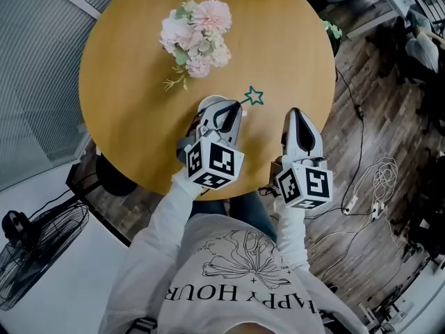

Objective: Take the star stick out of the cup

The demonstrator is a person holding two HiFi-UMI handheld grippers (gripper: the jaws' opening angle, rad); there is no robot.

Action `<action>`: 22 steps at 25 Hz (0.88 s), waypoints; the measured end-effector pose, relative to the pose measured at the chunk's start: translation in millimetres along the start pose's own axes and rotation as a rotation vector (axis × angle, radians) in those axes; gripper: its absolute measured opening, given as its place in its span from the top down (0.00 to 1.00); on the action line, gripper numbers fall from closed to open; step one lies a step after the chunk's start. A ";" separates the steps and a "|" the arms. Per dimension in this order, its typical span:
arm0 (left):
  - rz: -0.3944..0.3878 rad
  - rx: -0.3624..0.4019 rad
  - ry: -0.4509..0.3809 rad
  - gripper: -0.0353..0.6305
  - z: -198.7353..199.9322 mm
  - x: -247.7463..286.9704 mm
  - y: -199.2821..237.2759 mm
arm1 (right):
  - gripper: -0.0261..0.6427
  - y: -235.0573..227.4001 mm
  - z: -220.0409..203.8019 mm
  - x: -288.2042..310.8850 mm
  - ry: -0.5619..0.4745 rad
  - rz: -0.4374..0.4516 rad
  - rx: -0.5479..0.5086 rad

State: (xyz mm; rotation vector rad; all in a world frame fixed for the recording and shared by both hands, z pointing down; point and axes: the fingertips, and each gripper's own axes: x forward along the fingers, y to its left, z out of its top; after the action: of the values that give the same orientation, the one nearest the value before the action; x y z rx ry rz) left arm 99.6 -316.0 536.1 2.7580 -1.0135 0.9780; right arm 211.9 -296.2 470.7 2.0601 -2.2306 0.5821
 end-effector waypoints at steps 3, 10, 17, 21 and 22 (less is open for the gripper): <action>0.026 -0.019 -0.027 0.93 8.8 -11.4 4.7 | 0.94 8.2 10.1 -2.5 -0.019 0.018 -0.008; 0.076 -0.074 -0.095 0.93 30.5 -38.7 13.2 | 0.94 25.1 34.9 -13.4 -0.069 0.060 -0.027; 0.125 -0.130 -0.162 0.93 51.0 -67.5 20.1 | 0.94 38.7 55.7 -25.3 -0.114 0.088 -0.046; 0.172 -0.157 -0.201 0.93 63.8 -85.2 24.0 | 0.94 44.0 65.6 -33.4 -0.137 0.102 -0.056; 0.178 -0.166 -0.213 0.93 67.7 -89.7 24.3 | 0.94 45.0 68.6 -35.7 -0.142 0.105 -0.058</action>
State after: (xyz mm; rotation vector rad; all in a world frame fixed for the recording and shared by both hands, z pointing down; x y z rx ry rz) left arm 69.6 -300.8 426.2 2.7118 -1.3239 0.5913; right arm 186.9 -281.3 386.1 2.0272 -2.4144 0.3830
